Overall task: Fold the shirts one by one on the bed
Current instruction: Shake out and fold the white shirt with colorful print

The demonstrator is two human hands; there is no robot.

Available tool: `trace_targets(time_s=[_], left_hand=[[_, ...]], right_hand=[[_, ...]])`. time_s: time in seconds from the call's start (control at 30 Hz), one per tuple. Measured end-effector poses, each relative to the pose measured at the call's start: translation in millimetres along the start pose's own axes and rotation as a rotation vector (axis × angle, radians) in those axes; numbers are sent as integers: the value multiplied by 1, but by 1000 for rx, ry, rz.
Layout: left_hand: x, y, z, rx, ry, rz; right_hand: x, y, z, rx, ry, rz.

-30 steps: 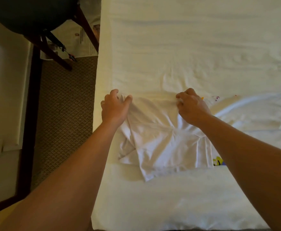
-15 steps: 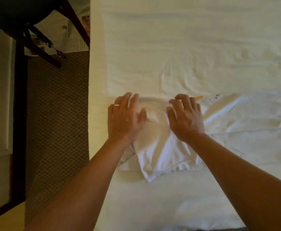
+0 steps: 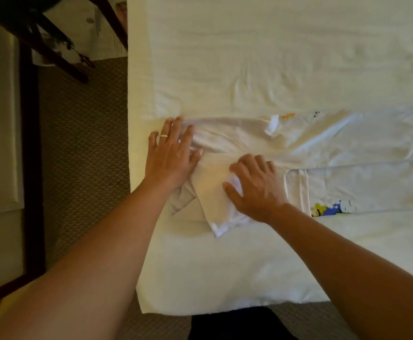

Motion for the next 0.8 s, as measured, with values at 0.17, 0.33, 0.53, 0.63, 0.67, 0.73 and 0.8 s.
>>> trace_targets(time_s=[0.17,0.33,0.53,0.63,0.67,0.73,0.8], left_hand=[[-18,22,8,5,-67,-94],[-15,24,6,88,-5,-29],[-15,22,8,162,27,22],[-15,19,13,158,23,22],[-14,19,15,135,28,29],[-14,17,22,75,51,45],[-12,15,24,57,96,78]], right_hand=[[54,31,-13,283,-69,61],[59,35,-20,477,-5,-32],[39,29,-28,761,-295,-185],[14,18,-23,777,-448,-293],[3,15,-19,762,-477,-329],[-27,9,-11,705,-553,-439],[-62,6,-5,620,-640,-596]])
Point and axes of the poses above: each hand's wrist, its own y-axis away from the middle knuckle, its own z-axis out of the back of the hand, x = y × z, the point moved 10 cm from there along -y, towards the middle knuckle, and after that the axes turned 8 degrees about y, right-handed, at the moved point
